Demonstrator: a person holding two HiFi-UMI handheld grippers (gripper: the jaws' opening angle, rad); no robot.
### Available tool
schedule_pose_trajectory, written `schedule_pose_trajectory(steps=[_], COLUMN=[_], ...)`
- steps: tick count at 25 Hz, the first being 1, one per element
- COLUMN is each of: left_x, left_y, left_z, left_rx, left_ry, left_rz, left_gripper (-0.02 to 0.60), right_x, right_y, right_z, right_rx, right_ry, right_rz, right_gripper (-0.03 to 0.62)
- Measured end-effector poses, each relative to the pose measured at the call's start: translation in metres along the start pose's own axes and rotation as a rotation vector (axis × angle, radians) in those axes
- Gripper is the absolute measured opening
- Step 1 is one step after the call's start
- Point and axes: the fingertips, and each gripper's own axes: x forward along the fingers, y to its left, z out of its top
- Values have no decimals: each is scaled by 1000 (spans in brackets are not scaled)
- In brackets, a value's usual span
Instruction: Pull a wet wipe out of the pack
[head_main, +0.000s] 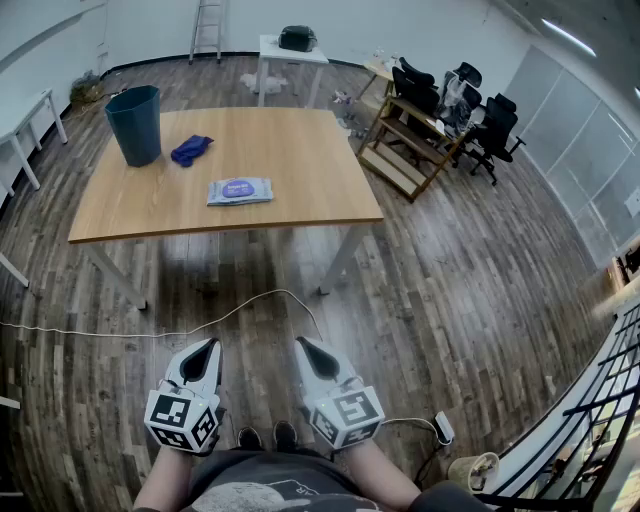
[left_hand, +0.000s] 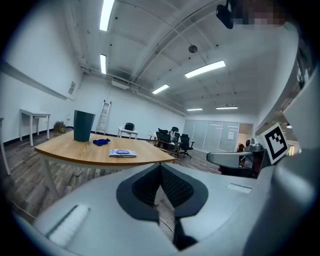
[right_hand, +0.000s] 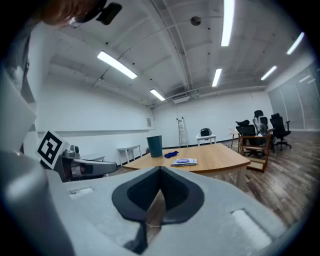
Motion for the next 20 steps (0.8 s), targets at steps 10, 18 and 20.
schedule_pose_trajectory(steps=[10, 18, 20], left_x=[1, 3, 3], left_y=[-1, 0, 2], left_z=[6, 7, 4], left_rx=[6, 2, 2], left_ry=[-8, -8, -4], left_rz=[-18, -11, -4], left_gripper=[18, 18, 18], right_x=[5, 9, 10], right_y=[9, 6, 3], right_z=[4, 2, 2], right_rx=[-89, -80, -58], right_ry=[6, 17, 14], right_rz=[-2, -1, -10], right_gripper=[-9, -8, -9])
